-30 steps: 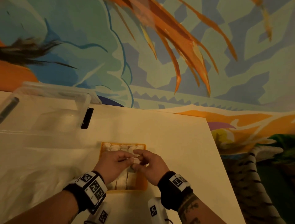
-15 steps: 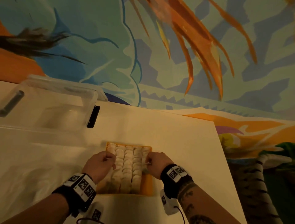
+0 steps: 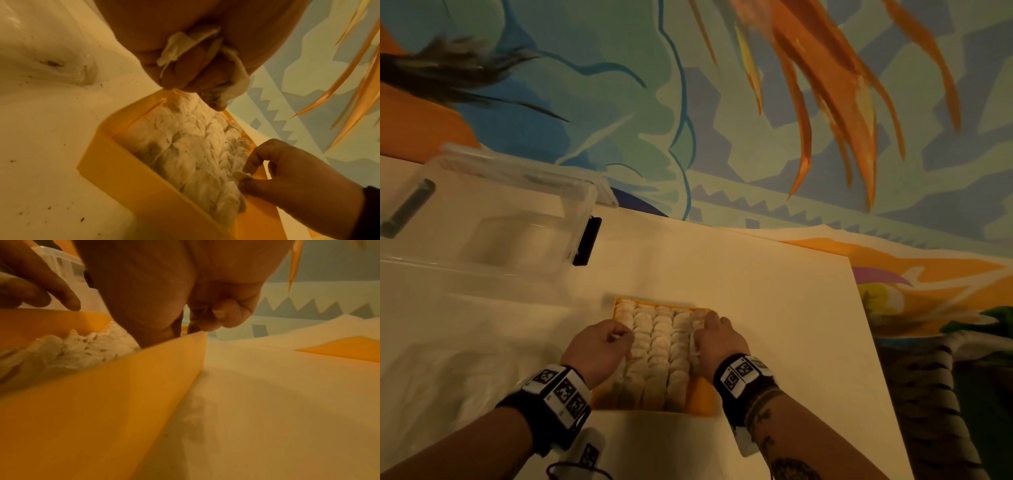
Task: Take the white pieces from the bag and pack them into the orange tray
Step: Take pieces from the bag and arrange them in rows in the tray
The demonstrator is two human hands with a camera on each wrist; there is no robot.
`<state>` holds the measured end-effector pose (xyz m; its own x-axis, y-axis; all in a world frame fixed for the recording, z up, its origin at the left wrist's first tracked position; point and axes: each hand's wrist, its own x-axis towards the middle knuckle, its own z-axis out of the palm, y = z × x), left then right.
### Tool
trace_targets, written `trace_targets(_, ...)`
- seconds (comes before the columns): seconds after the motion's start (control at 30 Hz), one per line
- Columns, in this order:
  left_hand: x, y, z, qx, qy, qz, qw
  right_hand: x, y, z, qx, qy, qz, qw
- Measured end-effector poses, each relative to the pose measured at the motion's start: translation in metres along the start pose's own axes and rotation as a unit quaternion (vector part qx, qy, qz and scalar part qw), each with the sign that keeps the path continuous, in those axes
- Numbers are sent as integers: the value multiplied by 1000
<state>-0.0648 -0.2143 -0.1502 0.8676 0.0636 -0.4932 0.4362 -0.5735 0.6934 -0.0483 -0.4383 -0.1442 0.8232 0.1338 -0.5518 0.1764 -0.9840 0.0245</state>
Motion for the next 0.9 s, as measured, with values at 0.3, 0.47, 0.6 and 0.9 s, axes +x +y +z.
trace_targets(0.3,-14,20,2,-131,-46,48,989,-6,-3,4,111,81,47,989)
trace_targets(0.47,-21,38,12,-206,-52,77,974,-36,-10,-20,351,152,-31,923)
trace_targets(0.6,-30,51,21,-215,-18,109,970,-51,-26,-22,546,66,-22,835)
trace_targets(0.9,-49,61,23,-251,-9,101,963,-67,-13,-17,735,55,33,675)
